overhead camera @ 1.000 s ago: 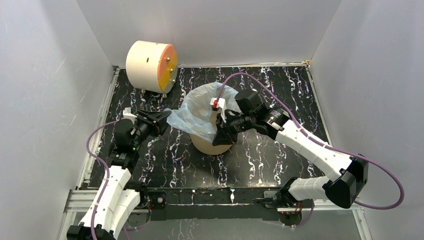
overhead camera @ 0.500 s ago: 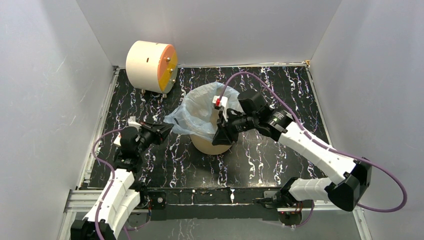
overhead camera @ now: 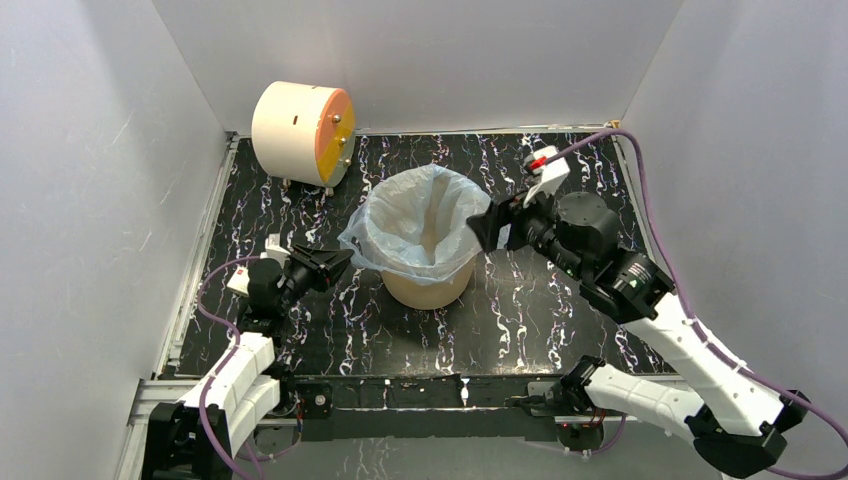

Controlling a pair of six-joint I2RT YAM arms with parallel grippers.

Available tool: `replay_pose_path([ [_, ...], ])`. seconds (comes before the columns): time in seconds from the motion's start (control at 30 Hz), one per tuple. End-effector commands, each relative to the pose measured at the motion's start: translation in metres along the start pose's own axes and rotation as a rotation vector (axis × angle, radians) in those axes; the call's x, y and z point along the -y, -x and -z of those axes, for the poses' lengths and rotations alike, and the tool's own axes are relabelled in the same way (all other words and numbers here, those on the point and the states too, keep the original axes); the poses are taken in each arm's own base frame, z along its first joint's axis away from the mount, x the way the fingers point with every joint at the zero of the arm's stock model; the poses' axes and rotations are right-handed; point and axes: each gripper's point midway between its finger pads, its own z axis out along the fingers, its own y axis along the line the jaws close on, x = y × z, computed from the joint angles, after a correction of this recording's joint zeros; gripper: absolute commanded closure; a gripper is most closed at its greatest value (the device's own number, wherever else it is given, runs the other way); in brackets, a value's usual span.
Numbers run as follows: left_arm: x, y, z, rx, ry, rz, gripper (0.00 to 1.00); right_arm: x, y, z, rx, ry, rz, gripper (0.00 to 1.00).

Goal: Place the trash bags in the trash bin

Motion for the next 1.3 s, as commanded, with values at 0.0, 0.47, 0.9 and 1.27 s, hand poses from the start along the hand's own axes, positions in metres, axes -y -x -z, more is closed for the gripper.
replay_pose_path([
  [0.0, 0.016, 0.000, 0.001, -0.010, -0.053, -0.054, 0.81, 0.105, -0.037, 0.007, -0.087, -0.544, -0.195, 0.15],
  [0.47, 0.017, -0.004, 0.002, -0.035, -0.041, -0.061, 0.54, 0.137, -0.071, 0.022, 0.116, -0.495, -0.960, 0.17],
  [0.9, 0.022, -0.005, 0.005, -0.031, -0.049, -0.048, 0.39, 0.102, -0.100, 0.005, 0.205, -0.179, -1.315, 0.29],
  [1.27, 0.024, -0.003, 0.006, -0.019, -0.055, -0.044, 0.38, 0.090, -0.087, 0.008, 0.248, -0.063, -1.314, 0.29],
])
